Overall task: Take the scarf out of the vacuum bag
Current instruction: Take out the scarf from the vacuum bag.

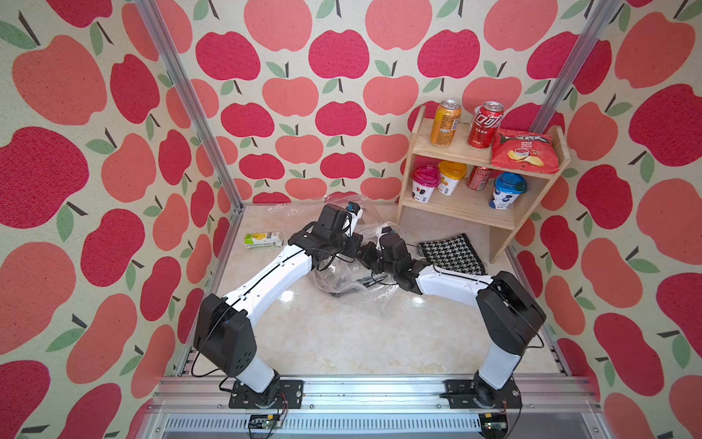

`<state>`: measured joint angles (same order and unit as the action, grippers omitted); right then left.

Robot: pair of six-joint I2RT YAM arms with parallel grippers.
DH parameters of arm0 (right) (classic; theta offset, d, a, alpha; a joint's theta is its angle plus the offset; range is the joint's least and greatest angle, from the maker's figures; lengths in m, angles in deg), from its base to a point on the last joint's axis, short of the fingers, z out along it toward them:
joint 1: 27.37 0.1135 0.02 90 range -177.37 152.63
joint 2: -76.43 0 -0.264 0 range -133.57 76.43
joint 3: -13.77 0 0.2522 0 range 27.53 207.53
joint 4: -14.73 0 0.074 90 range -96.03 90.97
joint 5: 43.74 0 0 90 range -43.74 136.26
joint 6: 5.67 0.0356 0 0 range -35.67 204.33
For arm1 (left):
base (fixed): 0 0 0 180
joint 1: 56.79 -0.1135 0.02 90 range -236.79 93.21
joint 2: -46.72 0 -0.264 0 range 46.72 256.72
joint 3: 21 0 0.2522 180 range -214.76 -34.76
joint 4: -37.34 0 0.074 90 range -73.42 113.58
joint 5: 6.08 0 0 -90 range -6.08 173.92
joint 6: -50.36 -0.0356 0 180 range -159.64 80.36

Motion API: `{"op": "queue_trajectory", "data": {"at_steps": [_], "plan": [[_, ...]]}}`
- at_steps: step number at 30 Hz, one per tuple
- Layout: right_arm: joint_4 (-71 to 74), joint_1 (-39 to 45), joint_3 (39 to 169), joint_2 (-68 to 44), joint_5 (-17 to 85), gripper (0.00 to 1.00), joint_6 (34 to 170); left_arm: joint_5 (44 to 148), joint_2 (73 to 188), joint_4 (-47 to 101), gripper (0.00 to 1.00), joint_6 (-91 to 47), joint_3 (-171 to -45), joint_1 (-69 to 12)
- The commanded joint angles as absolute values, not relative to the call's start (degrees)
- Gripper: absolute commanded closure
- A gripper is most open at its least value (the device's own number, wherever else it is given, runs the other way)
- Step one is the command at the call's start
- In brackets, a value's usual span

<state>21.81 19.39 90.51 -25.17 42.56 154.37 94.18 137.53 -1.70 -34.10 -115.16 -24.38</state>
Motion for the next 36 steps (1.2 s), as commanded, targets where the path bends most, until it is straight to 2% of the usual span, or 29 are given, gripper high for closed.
{"op": "queue_trajectory", "data": {"at_steps": [1, 2, 3, 4, 5, 8, 17, 36], "plan": [[22.6, 20.4, 90.4, -20.7, 41.9, 1.0, 151.4, 93.9, 138.6, -4.0, 1.0, -33.5, -118.1, -24.7], [21.1, 20.4, 90.8, -20.3, 42.2, 1.0, 150.8, 93.9, 138.7, -4.0, 1.0, -33.6, -118.2, -24.7], [18.7, 20.3, 91.5, -20.0, 42.5, 0.94, 150.3, 94.0, 138.7, -4.0, 1.0, -33.6, -118.3, -24.7], [15.0, 20.3, 92.4, -19.6, 43.5, 0.78, 149.6, 94.0, 138.6, -4.1, 1.0, -33.7, -118.3, -24.7], [11.8, 20.3, 93.2, -19.3, 44.7, 0.7, 149.0, 94.0, 138.6, -4.1, 1.0, -33.7, -118.2, -24.8], [7.5, 19.3, 93.3, -18.7, 45.6, 0.59, 148.3, 94.1, 138.5, -4.1, 1.0, -33.8, -117.9, -24.7], [4.6, 16.4, 91.3, -17.9, 46.0, 0.55, 147.7, 94.2, 138.0, -4.1, 1.0, -33.5, -117.3, -24.8], [12.6, 17.3, 92.1, -25.0, 40.7, 0.46, 153.8, 94.3, 138.0, -4.3, 1.0, -33.4, -117.4, -24.8]]}}
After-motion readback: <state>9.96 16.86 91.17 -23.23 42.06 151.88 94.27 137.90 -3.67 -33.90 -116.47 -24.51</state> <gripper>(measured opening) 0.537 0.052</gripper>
